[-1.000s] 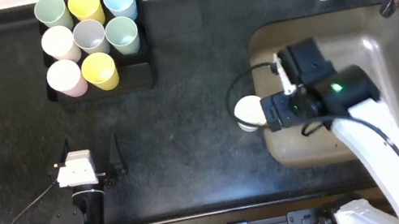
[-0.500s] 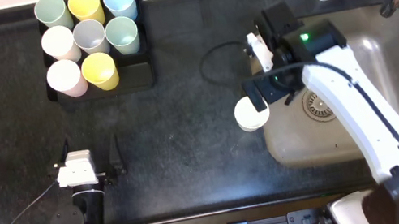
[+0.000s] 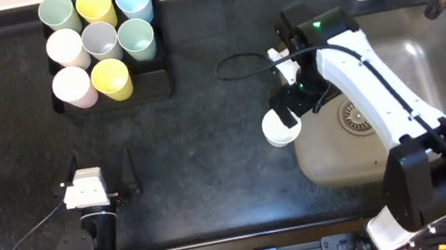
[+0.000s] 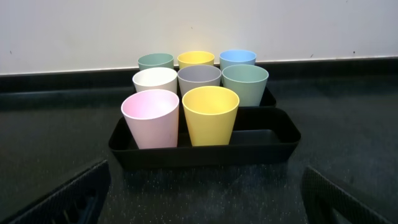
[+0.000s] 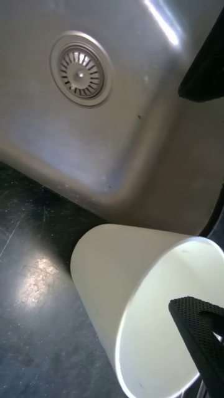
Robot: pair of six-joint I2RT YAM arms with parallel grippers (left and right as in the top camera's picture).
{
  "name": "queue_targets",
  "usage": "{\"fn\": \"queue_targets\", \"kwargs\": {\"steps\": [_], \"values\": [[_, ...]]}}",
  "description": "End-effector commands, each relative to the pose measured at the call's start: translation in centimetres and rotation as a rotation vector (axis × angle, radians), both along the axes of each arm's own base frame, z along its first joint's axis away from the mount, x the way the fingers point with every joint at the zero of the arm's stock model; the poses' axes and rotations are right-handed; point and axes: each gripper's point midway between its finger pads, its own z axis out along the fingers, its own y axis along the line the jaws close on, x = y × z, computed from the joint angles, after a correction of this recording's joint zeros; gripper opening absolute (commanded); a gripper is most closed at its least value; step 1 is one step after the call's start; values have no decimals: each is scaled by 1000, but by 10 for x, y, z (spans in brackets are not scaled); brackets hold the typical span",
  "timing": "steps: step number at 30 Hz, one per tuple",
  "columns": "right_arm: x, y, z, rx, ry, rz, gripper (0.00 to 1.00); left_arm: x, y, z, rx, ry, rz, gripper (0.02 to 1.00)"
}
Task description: Store Cups
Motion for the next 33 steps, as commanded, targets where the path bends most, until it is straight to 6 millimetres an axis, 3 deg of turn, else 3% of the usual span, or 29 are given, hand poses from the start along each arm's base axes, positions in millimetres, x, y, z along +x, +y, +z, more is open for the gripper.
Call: {"fn": "queue_targets", "kwargs": {"steps": [1, 8, 10, 11, 12, 13, 14, 15, 21, 25, 31, 33], "values": [[11, 4, -7, 19, -9, 45, 996, 0, -1, 0, -19, -4, -6, 998], [13, 5, -15, 16, 6, 51, 993, 0, -1, 0, -19, -4, -6, 996], [14, 5, -15, 17, 3, 51, 939, 0, -1, 0, -19, -4, -6, 998], [13, 5, -14, 17, 3, 51, 890, 0, -1, 0, -19, -4, -6, 998], [13, 5, -14, 20, 3, 52, 623, 0, -1, 0, -19, -4, -6, 998], [13, 7, -14, 25, 4, 53, 261, 0, -1, 0, -19, -4, -6, 998], [12, 10, -14, 36, 7, 55, 115, 0, -1, 0, -19, -4, -6, 998], [11, 14, -14, 51, 12, 58, 45, 0, -1, 0, -19, -4, -6, 998], [4, 48, 4, 156, 28, 86, 42, 0, -1, 0, -19, -4, -6, 998], [31, 69, 54, 196, -100, 85, 45, 0, -1, 0, -19, -4, -6, 998], [87, 110, 174, 321, -485, 52, 45, 0, -1, 0, -19, -4, -6, 998], [99, 128, 204, 382, -582, 49, 45, 0, -1, 0, -19, -4, -6, 998]]}}
